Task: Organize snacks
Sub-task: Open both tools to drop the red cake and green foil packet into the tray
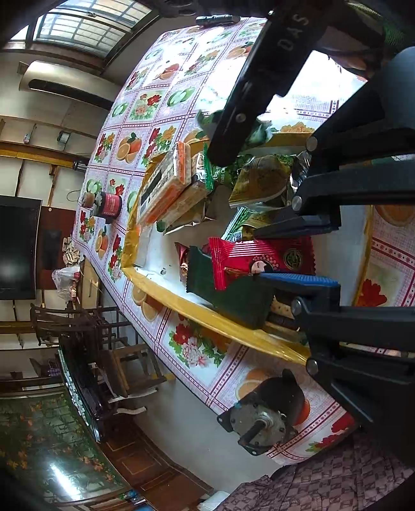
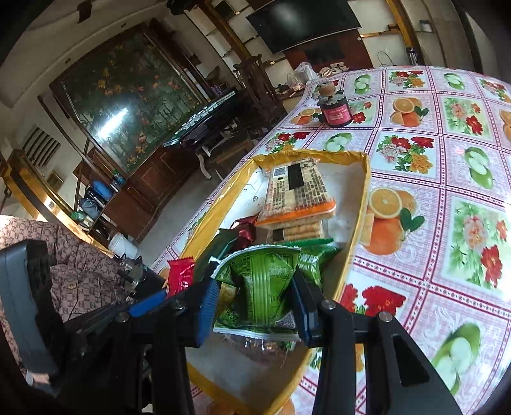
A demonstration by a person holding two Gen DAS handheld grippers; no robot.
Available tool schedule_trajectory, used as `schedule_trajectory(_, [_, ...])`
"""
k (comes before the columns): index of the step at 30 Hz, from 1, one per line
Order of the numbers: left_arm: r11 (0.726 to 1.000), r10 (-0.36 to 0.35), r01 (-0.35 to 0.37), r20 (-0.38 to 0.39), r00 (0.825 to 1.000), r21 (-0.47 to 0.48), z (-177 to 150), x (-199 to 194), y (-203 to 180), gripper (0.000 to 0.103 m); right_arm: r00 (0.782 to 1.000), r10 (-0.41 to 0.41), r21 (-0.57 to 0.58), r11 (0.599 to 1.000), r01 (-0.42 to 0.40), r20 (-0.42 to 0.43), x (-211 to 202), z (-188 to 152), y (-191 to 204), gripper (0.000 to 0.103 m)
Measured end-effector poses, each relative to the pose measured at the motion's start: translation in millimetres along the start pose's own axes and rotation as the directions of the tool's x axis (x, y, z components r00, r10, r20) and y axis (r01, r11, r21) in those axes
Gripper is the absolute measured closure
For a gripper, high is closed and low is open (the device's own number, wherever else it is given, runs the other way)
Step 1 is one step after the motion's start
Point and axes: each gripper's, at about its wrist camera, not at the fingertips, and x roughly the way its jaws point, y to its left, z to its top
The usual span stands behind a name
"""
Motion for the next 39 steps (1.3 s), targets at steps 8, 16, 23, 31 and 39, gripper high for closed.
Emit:
schedule_trajectory(8, [1.0, 0.018, -0.018, -0.005, 1.0, 0.005, 2, 10, 0, 0.081, 1.0, -0.016, -0.012, 1.0, 0.016, -0.023, 18, 3, 1, 0.062])
schedule_trajectory(16, [0.999, 0.032, -0.032, -0.002, 0.999, 0.005, 5, 11, 3, 0.048, 0.998, -0.051, -0.04, 0.998, 0.05, -0.045, 24, 5, 6, 0.054])
schedule_trajectory(23, [0.999, 0.051, -0.052, 0.067, 0.996, 0.008, 7, -7, 2, 0.035, 0.999, -0.036, -0.016, 0.999, 0.035, -0.013, 5, 6, 2, 0.04])
schedule_trajectory(31, [0.999, 0.049, -0.051, 0.105, 0.993, 0.014, 7, -25, -2, 0.034, 1.0, -0.008, 0.034, 0.999, 0.007, 0.023, -17, 4, -9, 0.035])
schedule_trajectory(39, [0.999, 0.044, -0.048, 0.133, 0.99, 0.023, 6, -39, -10, 0.034, 0.998, -0.031, 0.039, 0.999, 0.028, 0.063, -44, -2, -14, 0.035])
